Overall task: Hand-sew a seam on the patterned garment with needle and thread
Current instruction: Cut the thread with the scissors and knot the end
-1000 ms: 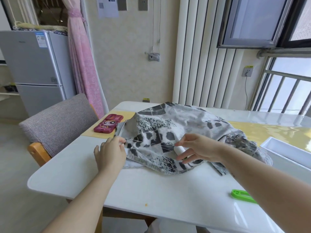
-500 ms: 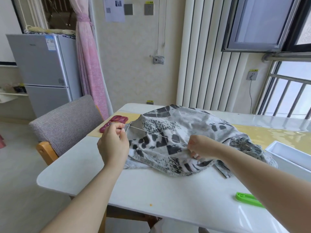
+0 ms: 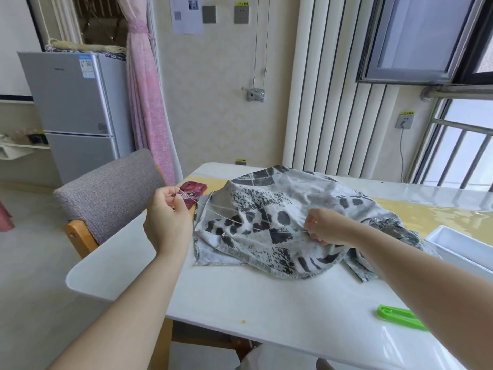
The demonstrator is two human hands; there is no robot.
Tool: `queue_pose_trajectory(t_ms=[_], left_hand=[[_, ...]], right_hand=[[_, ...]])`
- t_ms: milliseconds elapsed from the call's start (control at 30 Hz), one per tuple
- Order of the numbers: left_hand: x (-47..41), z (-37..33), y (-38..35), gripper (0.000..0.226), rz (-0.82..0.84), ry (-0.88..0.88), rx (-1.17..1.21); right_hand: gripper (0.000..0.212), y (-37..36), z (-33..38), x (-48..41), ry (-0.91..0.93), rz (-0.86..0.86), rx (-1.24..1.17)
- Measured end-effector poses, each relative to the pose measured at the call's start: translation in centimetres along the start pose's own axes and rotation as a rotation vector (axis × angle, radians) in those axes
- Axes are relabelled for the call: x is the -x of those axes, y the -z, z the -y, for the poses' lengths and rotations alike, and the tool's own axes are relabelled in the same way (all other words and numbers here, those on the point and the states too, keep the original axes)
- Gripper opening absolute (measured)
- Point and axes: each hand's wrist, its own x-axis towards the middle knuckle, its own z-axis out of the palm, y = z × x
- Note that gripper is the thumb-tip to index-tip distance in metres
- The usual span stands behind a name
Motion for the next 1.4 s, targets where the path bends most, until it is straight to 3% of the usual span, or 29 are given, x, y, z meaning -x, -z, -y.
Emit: queue_pose_trajectory(t_ms=[433,767,900,1400], left_hand=[[-1.8,1.6,2.5,0.015,-0.053,0.161,0.068],[-2.6,3.6,3.5,0.018,-0.07,0.244,0.005],[-3.1,4.3,3.9,0.02,-0.086,0.254,-0.004],[-3.8,6.3,3.2,0.027,-0.087,0.409,0.061]], right_hand=[[0.011,0.3,-0.1,-2.6,-0.065,0.068,-0.07],[0.04,0.8,1.5,-4.0,-0.158,0.037,0.075],[0.064,0.9,1.7,-4.1,-0.197,0.055,0.099],[0.077,1.9,1.7,-3.4,-0.296,0.035,-0.03]])
